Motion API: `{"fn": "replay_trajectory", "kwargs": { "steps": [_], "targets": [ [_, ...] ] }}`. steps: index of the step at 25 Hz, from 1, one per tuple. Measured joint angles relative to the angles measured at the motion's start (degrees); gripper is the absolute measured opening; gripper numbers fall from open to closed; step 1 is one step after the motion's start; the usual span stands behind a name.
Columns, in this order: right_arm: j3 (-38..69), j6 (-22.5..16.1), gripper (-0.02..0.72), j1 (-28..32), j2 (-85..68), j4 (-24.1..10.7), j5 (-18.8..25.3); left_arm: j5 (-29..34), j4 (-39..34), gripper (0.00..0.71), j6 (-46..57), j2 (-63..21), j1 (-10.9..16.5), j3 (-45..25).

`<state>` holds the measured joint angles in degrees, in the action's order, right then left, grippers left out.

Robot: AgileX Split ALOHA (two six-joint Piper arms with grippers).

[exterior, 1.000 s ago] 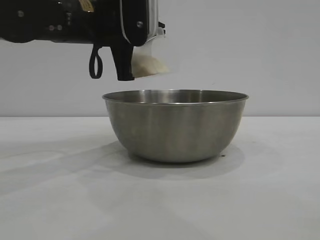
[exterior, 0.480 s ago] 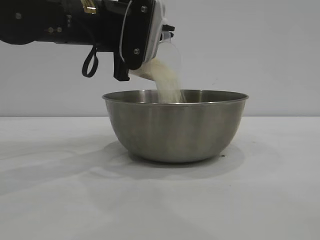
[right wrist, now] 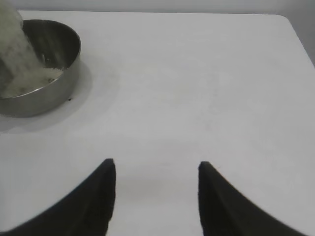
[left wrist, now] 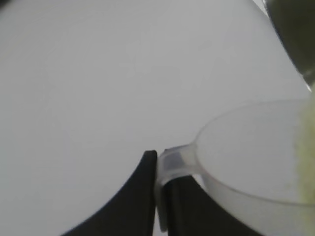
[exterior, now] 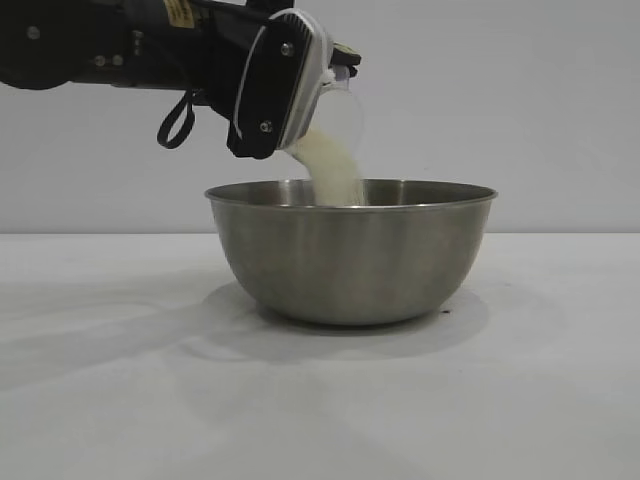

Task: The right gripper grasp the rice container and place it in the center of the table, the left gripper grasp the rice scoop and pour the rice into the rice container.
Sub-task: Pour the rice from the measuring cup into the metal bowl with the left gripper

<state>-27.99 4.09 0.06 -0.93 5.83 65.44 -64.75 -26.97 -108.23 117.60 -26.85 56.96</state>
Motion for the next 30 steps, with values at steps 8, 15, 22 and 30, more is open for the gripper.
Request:
{"fn": "replay_trajectory", "kwargs": {
  "steps": [8,15,22,30],
  "targets": [
    [0.0,0.0,0.378,0.0,0.0,0.0,0.0,-0.1,-1.3,0.0,-2.4,0.0,0.0,0.0],
    [0.0,0.0,0.378,0.0,0.0,0.0,0.0,-0.1,-2.0,0.0,-2.9,0.0,0.0,0.0],
    [0.0,0.0,0.378,0.0,0.0,0.0,0.0,-0.3,-3.0,0.0,-3.9,0.0,0.0,0.0],
    [0.0,0.0,0.378,0.0,0.0,0.0,0.0,-0.3,-4.0,0.0,-7.9,0.0,0.0,0.0]
  ]
}}
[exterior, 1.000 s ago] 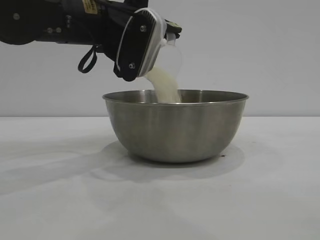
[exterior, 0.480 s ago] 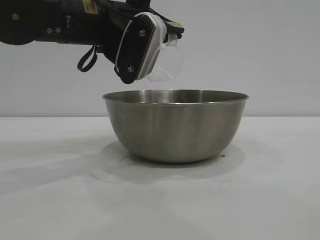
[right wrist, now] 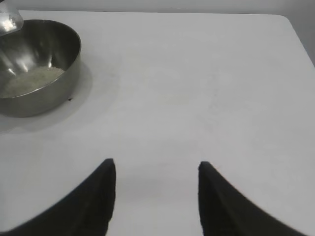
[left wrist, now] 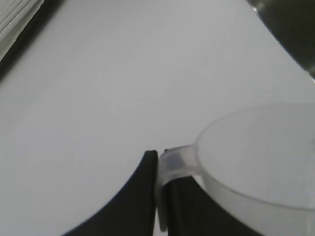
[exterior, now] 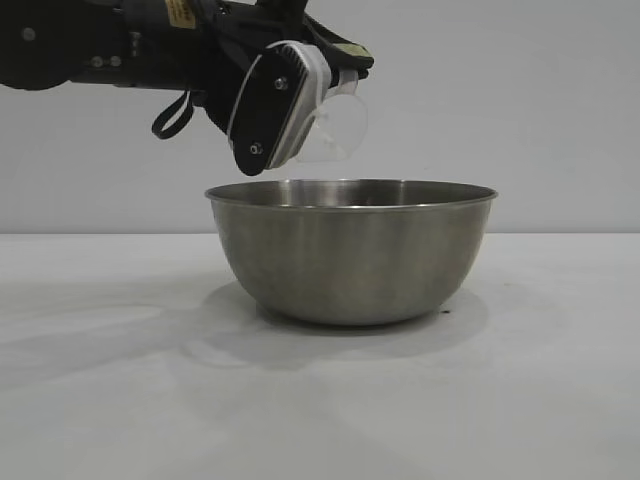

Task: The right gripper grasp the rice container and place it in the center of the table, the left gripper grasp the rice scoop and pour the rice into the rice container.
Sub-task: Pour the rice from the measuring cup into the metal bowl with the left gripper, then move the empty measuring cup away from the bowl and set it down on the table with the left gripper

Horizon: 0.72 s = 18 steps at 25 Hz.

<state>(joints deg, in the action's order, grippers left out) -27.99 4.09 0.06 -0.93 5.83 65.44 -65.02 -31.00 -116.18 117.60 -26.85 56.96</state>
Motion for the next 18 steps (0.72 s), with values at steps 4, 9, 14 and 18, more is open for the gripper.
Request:
{"fn": "replay_trajectory", "kwargs": {
  "steps": [4,9,14,18],
  "targets": [
    [0.0,0.0,0.378,0.0,0.0,0.0,0.0,0.0,0.0,0.0,-0.6,0.0,0.0,0.1],
    [0.0,0.0,0.378,0.0,0.0,0.0,0.0,0.0,2.8,0.0,7.6,0.0,0.0,0.1],
    [0.0,0.0,0.378,0.0,0.0,0.0,0.0,0.0,7.5,0.0,25.7,0.0,0.0,0.1],
    [0.0,0.0,0.378,0.0,0.0,0.0,0.0,0.0,9.7,0.0,37.4,0.0,0.0,0.2]
  ]
}}
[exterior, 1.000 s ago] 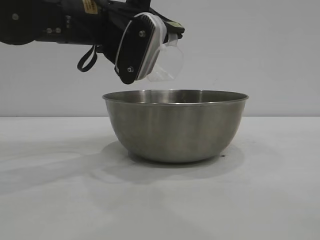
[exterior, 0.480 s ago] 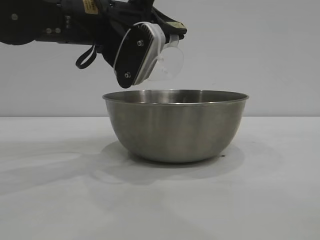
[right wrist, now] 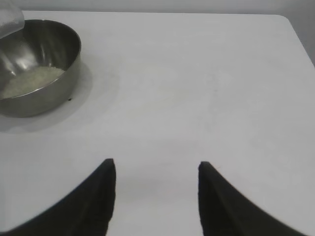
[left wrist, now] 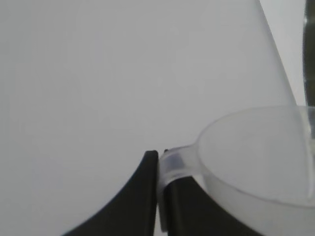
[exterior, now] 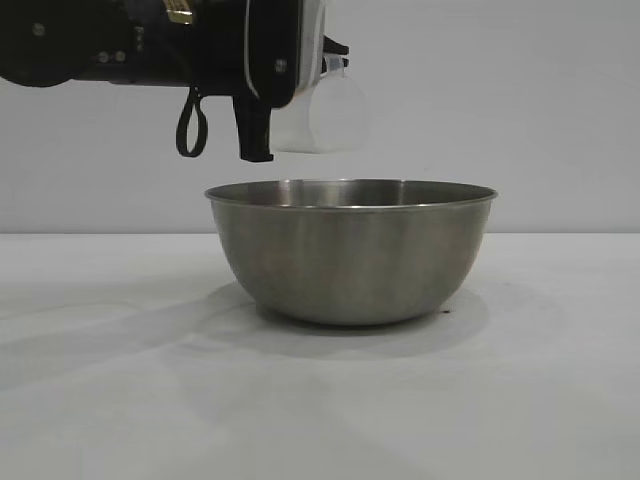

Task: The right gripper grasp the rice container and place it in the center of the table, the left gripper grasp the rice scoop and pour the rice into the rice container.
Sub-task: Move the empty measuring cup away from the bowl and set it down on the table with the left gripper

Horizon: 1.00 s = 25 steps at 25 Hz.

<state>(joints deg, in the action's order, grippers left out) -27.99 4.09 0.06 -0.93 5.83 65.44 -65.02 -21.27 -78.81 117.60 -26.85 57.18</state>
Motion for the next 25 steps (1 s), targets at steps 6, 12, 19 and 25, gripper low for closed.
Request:
{"fn": "replay_trajectory", "kwargs": {
  "steps": [6,12,19,25],
  "targets": [
    [0.0,0.0,0.378,0.0,0.0,0.0,0.0,0.0,4.3,0.0,15.1,0.0,0.0,0.0],
    [0.0,0.0,0.378,0.0,0.0,0.0,0.0,0.0,7.5,0.0,28.2,0.0,0.0,0.0],
    [0.0,0.0,0.378,0.0,0.0,0.0,0.0,0.0,11.6,0.0,46.8,0.0,0.0,0.0],
    [0.0,0.0,0.378,0.0,0.0,0.0,0.0,0.0,14.3,0.0,59.3,0.0,0.0,0.0]
  ]
}}
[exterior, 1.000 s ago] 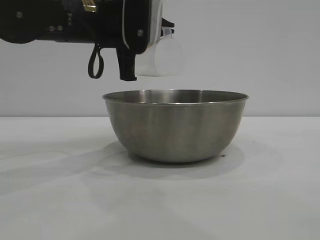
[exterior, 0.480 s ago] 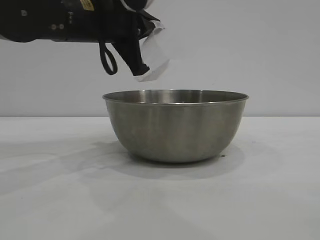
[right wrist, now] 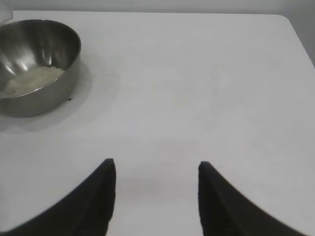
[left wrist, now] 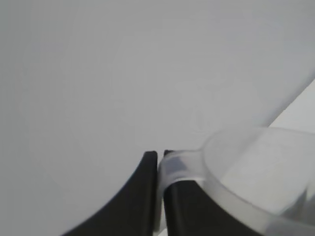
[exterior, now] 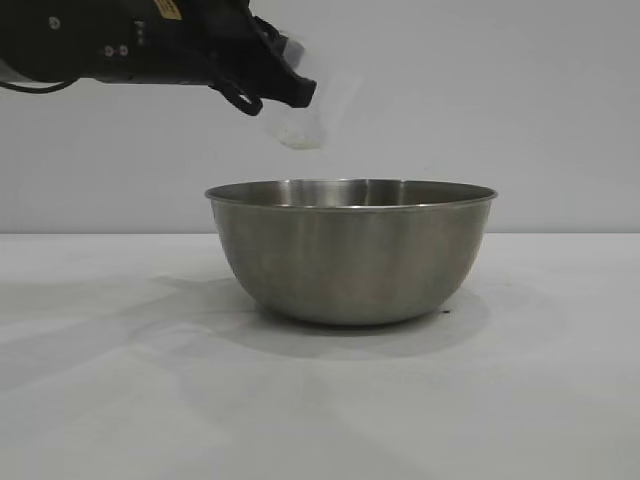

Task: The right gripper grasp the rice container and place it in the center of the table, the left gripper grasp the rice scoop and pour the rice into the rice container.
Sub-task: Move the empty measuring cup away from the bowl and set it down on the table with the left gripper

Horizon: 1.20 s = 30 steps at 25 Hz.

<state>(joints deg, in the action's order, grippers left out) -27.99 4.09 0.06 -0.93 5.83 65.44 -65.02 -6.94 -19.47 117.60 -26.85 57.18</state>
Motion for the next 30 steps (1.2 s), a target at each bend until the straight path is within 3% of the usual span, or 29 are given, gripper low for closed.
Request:
{"fn": "replay_trajectory", "kwargs": {
  "steps": [13,30],
  "targets": [
    [0.0,0.0,0.378,0.0,0.0,0.0,0.0,0.0,4.7,0.0,5.6,-0.1,0.0,-0.4],
    [0.0,0.0,0.378,0.0,0.0,0.0,0.0,-0.1,21.1,0.0,3.9,-6.3,0.0,-8.7]
  ]
}}
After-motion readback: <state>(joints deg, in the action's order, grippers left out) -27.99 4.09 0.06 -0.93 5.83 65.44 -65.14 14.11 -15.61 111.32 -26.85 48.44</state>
